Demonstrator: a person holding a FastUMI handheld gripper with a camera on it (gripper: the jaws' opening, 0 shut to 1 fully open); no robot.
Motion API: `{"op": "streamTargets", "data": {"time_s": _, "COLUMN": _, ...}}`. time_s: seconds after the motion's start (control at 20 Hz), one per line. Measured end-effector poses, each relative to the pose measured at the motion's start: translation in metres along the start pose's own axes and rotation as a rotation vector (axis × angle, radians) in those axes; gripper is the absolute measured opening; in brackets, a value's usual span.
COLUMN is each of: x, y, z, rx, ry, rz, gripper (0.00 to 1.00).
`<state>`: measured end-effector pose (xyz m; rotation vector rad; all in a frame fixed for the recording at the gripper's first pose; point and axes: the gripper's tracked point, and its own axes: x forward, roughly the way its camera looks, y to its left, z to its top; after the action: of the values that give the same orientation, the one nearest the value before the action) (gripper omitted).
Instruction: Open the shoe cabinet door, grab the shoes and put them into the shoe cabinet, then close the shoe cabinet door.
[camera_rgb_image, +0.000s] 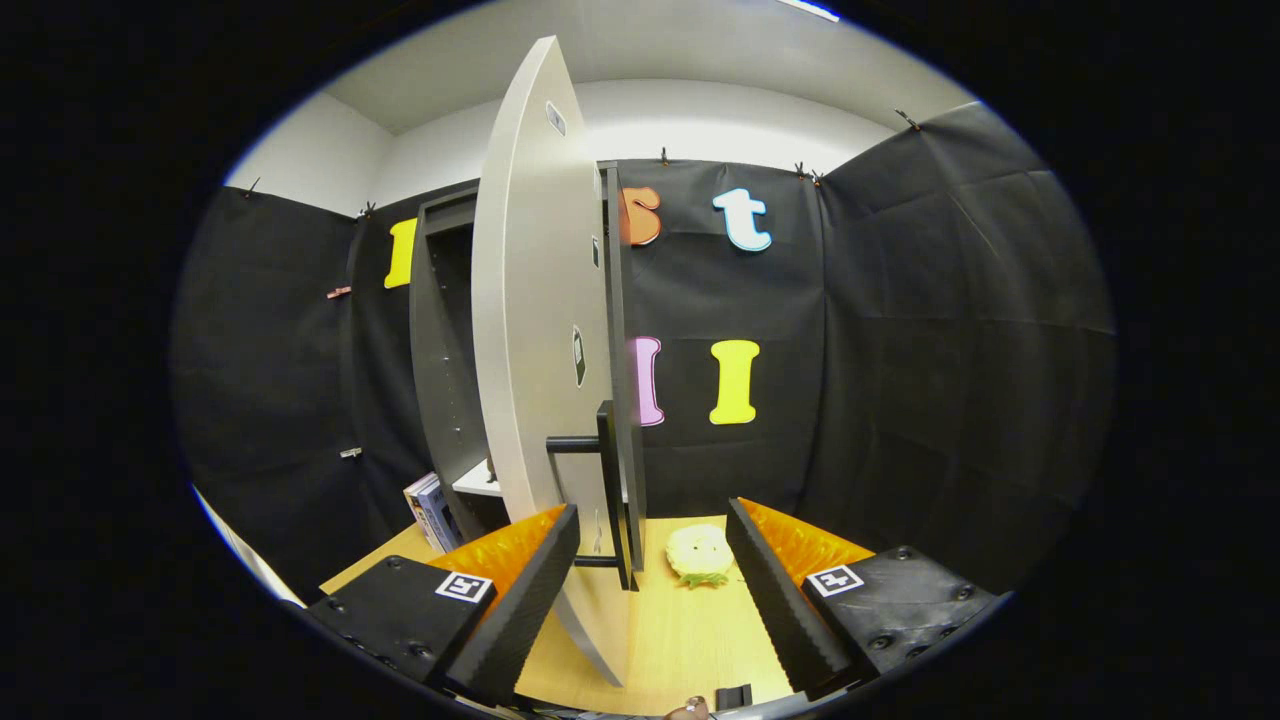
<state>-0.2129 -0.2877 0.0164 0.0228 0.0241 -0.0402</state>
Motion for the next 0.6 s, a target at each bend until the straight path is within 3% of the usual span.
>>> {"op": "streamTargets", "data": {"time_s": 0.6, "x": 0.025, "y": 0.123, "z": -0.012, "rx": -0.001, "ry": -0.003, "rz": 0.005, "gripper": 0.98}}
